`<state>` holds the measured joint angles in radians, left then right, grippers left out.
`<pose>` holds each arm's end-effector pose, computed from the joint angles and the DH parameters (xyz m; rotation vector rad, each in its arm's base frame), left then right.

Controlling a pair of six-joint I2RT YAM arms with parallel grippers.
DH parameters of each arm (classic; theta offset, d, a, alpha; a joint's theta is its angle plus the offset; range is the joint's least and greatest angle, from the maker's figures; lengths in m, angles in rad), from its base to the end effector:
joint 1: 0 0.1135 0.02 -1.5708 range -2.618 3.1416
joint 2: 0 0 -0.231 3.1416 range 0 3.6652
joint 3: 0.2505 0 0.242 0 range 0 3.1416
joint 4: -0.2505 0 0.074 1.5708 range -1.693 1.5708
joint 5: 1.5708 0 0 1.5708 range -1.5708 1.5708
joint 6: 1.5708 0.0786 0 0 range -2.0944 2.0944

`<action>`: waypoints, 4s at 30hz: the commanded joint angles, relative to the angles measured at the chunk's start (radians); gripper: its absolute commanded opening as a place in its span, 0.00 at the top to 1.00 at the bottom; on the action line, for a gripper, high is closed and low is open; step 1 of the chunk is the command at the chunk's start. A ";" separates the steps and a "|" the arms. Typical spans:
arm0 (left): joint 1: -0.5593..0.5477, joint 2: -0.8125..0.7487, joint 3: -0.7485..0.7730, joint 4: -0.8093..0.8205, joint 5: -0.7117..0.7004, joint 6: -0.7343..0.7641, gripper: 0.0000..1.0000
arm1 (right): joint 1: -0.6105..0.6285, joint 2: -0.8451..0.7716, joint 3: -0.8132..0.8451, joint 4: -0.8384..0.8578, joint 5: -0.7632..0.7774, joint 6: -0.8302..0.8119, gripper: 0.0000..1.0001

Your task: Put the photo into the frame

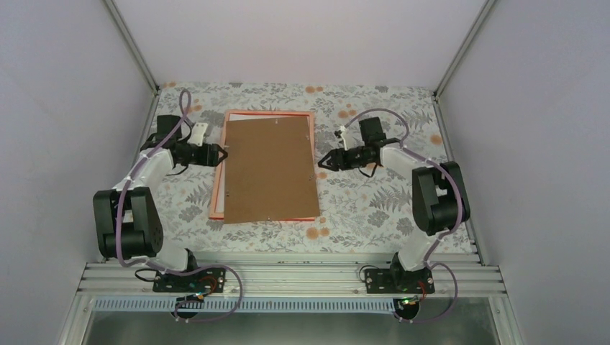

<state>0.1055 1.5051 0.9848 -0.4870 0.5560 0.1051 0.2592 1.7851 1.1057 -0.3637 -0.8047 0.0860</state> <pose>0.3159 -0.0083 0.1605 0.2027 2.4598 -0.6233 0.3276 0.1455 0.1276 -0.5069 2.4873 1.1743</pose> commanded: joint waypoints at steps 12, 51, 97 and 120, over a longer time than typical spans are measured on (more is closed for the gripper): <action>-0.263 -0.443 -0.355 -0.239 -0.123 0.911 0.28 | -0.005 -0.167 -0.148 -0.138 0.062 -0.344 0.46; 0.015 -0.088 -0.155 0.021 -0.205 0.455 0.44 | 0.057 -0.014 -0.102 -0.032 0.203 -0.254 0.86; -0.182 0.109 -0.202 0.059 -0.142 0.348 0.60 | 0.283 0.089 0.025 -0.170 0.420 -0.285 0.96; -0.198 0.165 -0.151 0.056 -0.095 0.274 0.60 | 0.418 0.074 0.065 -0.232 0.519 -0.313 0.96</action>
<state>-0.0097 1.6325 0.8280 -0.3954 0.1909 0.4026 0.5861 1.8294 1.1786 -0.6285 -0.0921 -0.2012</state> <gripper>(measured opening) 0.398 0.039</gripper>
